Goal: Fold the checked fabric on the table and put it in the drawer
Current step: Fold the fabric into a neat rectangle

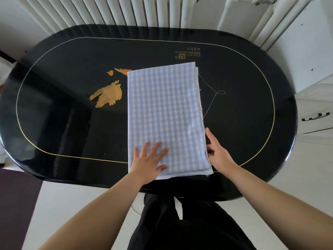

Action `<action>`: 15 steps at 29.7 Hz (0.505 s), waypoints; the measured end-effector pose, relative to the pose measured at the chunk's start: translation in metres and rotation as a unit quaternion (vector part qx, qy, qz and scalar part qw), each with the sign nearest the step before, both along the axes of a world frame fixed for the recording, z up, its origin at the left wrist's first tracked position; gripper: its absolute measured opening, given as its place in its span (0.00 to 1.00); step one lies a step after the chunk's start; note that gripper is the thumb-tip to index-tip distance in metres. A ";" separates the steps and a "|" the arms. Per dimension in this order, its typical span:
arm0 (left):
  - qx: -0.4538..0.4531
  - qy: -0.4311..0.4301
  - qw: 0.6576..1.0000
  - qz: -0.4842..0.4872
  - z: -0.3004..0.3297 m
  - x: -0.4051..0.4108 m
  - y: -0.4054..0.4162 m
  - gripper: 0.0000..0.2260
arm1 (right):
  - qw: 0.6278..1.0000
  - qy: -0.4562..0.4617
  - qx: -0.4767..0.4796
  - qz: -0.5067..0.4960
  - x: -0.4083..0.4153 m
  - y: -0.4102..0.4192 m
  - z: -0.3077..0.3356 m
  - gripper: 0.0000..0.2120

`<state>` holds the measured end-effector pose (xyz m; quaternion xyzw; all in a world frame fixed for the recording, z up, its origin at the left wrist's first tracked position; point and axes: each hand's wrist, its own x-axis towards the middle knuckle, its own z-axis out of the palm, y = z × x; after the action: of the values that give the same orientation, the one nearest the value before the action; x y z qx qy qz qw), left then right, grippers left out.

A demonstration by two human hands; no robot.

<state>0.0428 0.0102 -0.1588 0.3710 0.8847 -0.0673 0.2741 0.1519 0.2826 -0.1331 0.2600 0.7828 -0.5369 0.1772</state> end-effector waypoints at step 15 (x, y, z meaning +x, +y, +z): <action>0.015 -0.002 1.000 -0.020 0.006 -0.055 -0.034 0.28 | 0.717 0.184 0.505 0.443 -0.014 0.020 -0.011 0.31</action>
<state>-0.0127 -0.0240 -0.1528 0.3924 0.8777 -0.0584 0.2689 0.1374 0.3028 -0.1440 -0.1697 0.9806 0.0411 0.0895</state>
